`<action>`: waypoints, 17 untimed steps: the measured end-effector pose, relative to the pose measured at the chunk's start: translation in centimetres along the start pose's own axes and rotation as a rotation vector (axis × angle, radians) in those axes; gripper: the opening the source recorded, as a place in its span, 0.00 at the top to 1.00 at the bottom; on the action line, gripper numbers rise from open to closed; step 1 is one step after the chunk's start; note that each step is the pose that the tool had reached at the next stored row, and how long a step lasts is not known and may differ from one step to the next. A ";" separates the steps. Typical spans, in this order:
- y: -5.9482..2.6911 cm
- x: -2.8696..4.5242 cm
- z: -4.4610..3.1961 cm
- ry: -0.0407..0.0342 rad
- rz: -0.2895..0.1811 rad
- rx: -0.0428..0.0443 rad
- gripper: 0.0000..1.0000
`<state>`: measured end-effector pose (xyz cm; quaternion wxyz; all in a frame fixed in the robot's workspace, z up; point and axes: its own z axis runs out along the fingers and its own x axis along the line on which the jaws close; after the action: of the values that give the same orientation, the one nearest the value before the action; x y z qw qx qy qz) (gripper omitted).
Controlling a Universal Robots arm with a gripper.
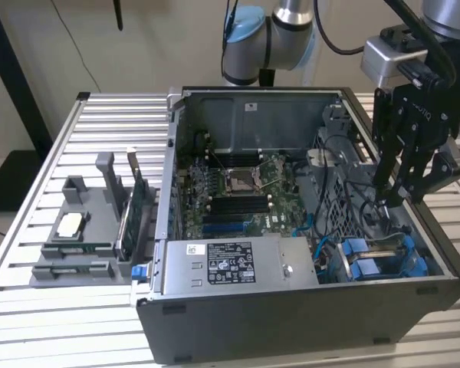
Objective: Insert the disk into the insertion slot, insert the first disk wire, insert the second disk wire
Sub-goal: 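Insert the first disk wire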
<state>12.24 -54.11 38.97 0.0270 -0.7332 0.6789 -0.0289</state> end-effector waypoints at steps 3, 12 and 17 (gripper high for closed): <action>0.24 -0.01 0.00 0.0002 0.000 0.0063 0.59; 0.51 -0.04 0.00 0.0007 0.000 0.0131 0.62; 0.52 -0.04 0.00 0.0007 0.000 0.0131 0.69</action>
<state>11.73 -54.11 38.93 0.0316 -0.7329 0.6787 -0.0336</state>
